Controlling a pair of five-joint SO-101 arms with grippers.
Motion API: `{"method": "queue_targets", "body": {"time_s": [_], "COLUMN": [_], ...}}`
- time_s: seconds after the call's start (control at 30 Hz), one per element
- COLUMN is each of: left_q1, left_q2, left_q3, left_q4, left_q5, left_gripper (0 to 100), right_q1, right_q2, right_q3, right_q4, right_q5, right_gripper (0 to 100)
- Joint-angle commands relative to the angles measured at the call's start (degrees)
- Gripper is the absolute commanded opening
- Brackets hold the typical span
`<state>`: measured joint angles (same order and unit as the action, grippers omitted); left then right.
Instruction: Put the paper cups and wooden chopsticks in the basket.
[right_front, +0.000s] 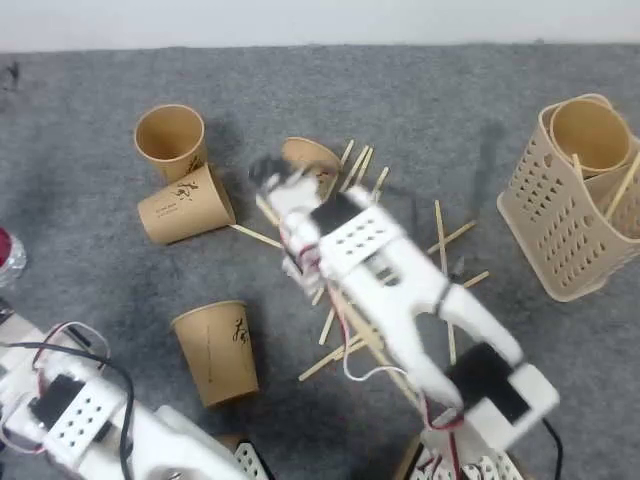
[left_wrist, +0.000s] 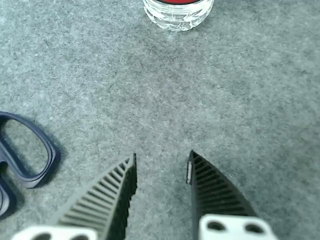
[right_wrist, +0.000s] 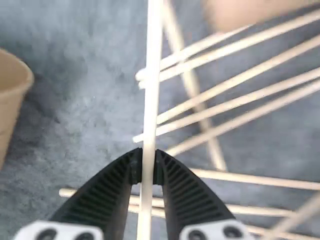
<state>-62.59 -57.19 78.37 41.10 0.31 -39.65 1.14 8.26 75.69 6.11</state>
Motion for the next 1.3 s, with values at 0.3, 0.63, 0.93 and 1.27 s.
{"method": "queue_targets", "body": {"time_s": [0.3, 0.63, 0.93, 1.27], "left_q1": [0.44, 2.2, 2.2, 2.29], "left_q2": [-1.05, -1.05, -1.05, -1.05], "left_q3": [-0.4, 0.22, 0.31, 0.4], "left_q4": [-1.23, -1.32, -1.32, -1.32], "left_q5": [0.88, 0.79, 0.79, 0.79], "left_gripper": [17, 17, 17, 17], "right_q1": [21.85, 47.43, 61.14, 70.81], "right_q2": [-17.1, -17.63, -16.92, -16.22], "right_q3": [-31.21, -46.59, -46.86, -31.82], "right_q4": [9.98, -6.64, -18.24, -22.02], "right_q5": [18.11, 21.54, 11.96, -1.32], "right_gripper": [0.6, 0.6, 0.6, 0.6]}}
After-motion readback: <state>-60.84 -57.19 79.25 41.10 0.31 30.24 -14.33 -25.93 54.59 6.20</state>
